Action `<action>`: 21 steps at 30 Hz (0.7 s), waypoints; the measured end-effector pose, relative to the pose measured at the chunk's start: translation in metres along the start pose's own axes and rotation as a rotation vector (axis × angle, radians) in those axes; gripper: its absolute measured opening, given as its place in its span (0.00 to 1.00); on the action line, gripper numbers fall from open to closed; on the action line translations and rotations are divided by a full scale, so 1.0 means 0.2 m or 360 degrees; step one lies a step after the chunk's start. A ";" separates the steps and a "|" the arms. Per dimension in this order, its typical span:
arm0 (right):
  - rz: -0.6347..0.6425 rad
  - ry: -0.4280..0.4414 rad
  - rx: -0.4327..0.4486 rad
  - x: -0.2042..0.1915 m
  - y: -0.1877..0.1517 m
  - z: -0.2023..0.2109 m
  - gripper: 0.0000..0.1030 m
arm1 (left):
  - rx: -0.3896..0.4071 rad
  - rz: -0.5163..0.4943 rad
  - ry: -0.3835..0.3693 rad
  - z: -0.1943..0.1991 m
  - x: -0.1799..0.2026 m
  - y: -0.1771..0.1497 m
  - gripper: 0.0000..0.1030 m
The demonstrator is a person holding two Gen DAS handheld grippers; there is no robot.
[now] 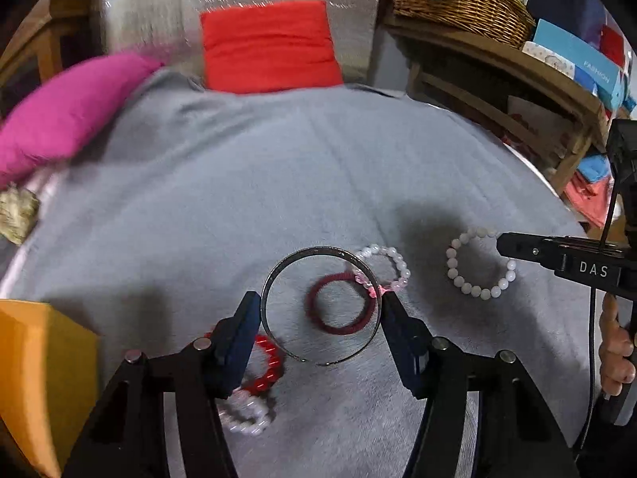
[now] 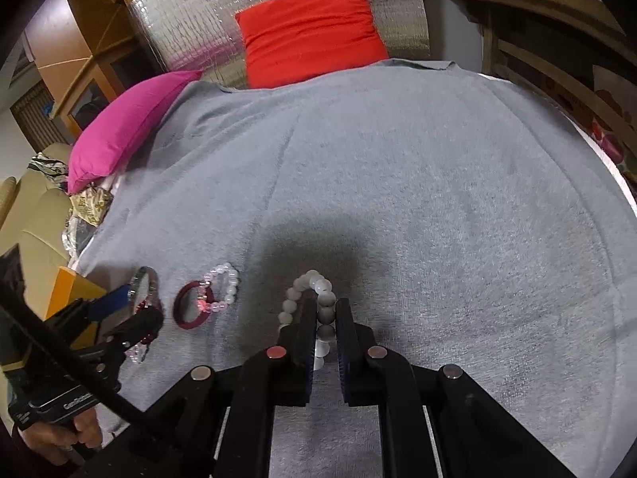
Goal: Organize jewelry
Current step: 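Carry the white bracelet and silver bangle into the orange box and release both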
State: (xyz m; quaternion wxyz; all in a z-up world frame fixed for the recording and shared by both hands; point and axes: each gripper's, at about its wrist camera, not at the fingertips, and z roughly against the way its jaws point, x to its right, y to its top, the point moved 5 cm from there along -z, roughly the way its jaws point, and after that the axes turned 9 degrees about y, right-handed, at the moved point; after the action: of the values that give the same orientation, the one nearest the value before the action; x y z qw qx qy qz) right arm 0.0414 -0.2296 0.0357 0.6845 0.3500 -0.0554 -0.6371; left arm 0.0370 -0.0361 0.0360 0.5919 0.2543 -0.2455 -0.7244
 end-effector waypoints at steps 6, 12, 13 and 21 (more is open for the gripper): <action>0.0050 0.0066 0.0056 -0.10 0.00 0.05 0.10 | 0.0075 0.0034 0.0198 0.20 -0.07 -0.04 0.61; 0.0135 0.0137 0.0089 -0.26 -0.03 0.08 0.10 | 0.0156 0.0073 0.0371 0.36 -0.18 -0.06 0.61; 0.0148 0.0148 0.0090 -0.28 -0.04 0.08 0.10 | 0.0164 0.0075 0.0393 0.38 -0.19 -0.06 0.61; 0.0250 0.0216 0.0102 -0.48 -0.09 0.09 0.10 | 0.0211 0.0113 0.0530 0.52 -0.33 -0.11 0.61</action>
State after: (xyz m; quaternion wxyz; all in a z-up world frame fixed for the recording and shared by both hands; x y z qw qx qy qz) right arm -0.0002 -0.1495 0.0750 0.7228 0.4087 -0.0564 -0.5543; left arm -0.0356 0.0391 0.1044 0.6315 0.4003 -0.2003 -0.6331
